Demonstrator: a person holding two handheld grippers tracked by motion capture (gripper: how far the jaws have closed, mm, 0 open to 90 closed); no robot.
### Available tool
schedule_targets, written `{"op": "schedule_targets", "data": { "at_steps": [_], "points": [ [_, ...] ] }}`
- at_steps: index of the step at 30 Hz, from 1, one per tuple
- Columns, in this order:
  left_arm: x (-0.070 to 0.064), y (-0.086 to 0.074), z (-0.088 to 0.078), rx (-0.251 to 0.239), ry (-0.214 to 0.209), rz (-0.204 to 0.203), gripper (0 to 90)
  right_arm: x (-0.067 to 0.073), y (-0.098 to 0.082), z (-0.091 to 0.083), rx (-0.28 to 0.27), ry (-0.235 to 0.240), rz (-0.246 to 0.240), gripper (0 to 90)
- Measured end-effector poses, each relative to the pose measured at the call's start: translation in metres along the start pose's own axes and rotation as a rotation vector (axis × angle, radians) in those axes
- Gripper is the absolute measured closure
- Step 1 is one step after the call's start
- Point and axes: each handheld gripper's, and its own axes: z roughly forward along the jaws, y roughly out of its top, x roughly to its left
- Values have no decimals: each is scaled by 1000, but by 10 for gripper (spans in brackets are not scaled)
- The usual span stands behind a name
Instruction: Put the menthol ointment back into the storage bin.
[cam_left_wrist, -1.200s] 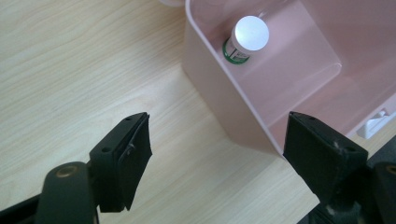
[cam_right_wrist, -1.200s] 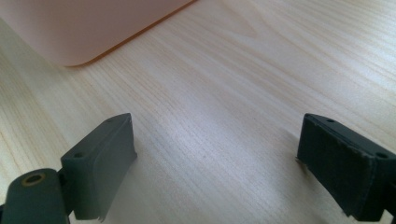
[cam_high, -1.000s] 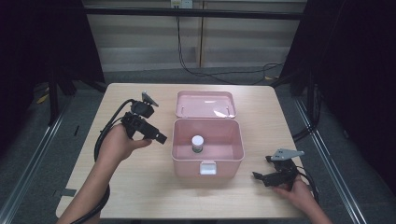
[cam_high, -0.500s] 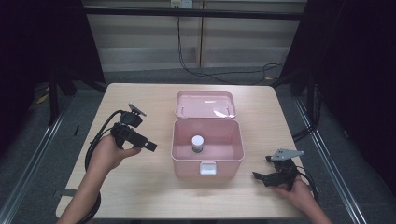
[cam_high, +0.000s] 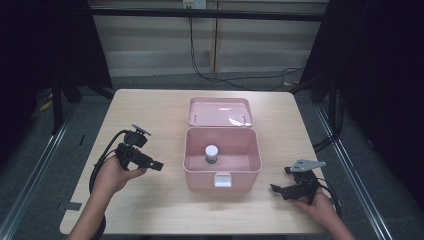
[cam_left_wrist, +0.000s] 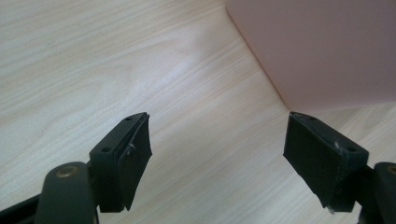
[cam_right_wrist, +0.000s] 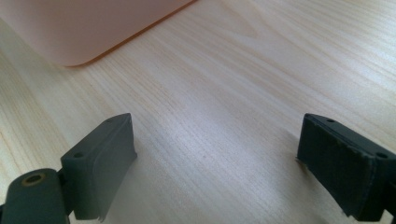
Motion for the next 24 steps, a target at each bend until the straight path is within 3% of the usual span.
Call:
{"op": "schedule_targets", "data": {
  "at_steps": [10, 13, 14, 24],
  "points": [
    [9, -20, 24, -30, 21, 10, 226, 0, 0, 0, 0, 0, 0, 104],
    [11, -25, 29, -29, 32, 35, 225, 0, 0, 0, 0, 0, 0, 104],
    [11, -27, 32, -42, 27, 21, 225, 0, 0, 0, 0, 0, 0, 105],
    [21, -44, 53, -32, 63, 54, 216, 0, 0, 0, 0, 0, 0, 105]
  ]
}}
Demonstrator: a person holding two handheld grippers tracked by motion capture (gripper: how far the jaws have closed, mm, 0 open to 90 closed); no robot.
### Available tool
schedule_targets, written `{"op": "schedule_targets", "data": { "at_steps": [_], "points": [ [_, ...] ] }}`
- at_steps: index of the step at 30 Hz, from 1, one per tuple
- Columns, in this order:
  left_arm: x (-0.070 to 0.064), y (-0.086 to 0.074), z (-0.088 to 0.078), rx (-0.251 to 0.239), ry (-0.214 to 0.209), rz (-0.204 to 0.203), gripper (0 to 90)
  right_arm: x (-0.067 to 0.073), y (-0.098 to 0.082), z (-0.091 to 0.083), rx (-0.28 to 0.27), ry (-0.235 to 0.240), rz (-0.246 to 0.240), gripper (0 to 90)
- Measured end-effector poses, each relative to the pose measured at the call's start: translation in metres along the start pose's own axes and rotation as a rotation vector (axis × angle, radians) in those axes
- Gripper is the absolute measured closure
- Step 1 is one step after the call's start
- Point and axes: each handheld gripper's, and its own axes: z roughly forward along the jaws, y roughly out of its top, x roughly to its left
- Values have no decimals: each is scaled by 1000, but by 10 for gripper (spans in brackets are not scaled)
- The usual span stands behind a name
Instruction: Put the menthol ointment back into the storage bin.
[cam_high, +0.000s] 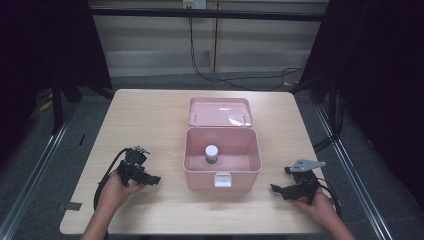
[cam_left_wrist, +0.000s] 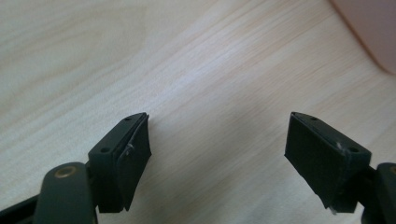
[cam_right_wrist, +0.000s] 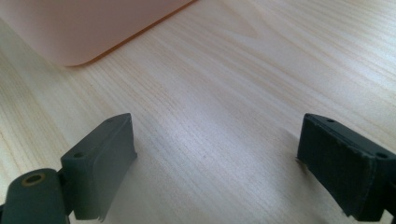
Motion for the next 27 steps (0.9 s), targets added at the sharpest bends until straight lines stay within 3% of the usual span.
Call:
{"op": "schedule_targets", "data": {
  "at_steps": [4, 9, 16, 27],
  "points": [
    [-1, -4, 2, -43, 22, 9, 200, 0, 0, 0, 0, 0, 0, 105],
    [-8, -10, 8, -81, 90, 130, 146, 0, 0, 0, 0, 0, 0, 105],
    [-4, -19, 12, -169, 76, 144, 91, 0, 0, 0, 0, 0, 0, 105],
    [-4, -23, 15, -195, 73, 163, 23, 0, 0, 0, 0, 0, 0, 105]
  ]
}}
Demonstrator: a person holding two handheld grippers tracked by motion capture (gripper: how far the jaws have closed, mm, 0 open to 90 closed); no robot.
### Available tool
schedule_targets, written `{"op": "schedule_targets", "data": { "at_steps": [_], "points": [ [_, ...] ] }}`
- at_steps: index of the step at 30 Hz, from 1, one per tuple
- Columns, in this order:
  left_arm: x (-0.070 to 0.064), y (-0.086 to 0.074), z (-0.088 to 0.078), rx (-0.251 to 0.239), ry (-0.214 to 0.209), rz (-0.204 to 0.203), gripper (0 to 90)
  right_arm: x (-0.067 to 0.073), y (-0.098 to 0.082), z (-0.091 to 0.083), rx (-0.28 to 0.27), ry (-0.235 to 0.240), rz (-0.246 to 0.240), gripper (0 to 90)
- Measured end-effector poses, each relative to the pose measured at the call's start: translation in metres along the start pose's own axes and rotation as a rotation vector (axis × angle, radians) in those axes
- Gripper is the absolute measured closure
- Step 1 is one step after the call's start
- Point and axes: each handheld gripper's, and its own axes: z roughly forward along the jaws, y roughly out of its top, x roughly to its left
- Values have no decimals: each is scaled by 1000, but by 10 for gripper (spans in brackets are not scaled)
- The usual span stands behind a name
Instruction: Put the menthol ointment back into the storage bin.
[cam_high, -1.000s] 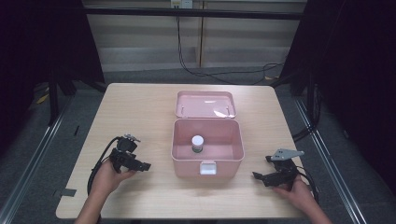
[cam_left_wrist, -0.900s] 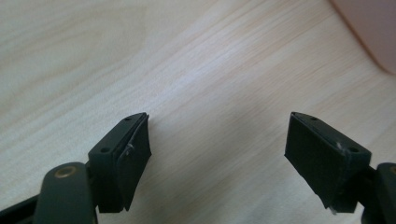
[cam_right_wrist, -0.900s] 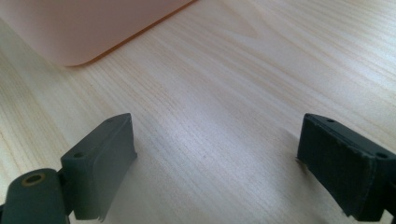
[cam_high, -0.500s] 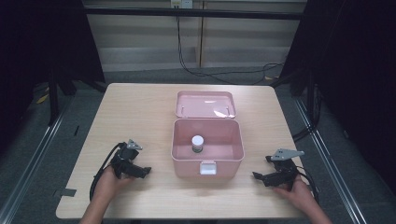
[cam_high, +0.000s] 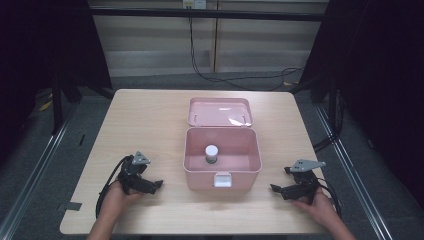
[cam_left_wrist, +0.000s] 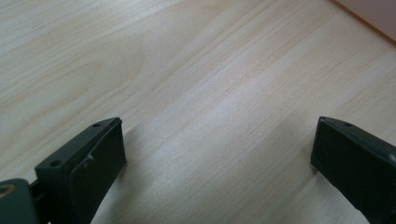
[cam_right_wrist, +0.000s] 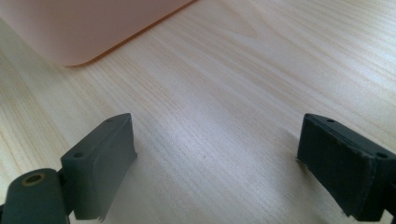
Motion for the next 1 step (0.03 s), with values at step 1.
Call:
{"op": "schedule_targets", "data": {
  "at_steps": [1],
  "points": [
    [0, 0, 0, 0, 0, 0, 22, 0, 0, 0, 0, 0, 0, 104]
  ]
}}
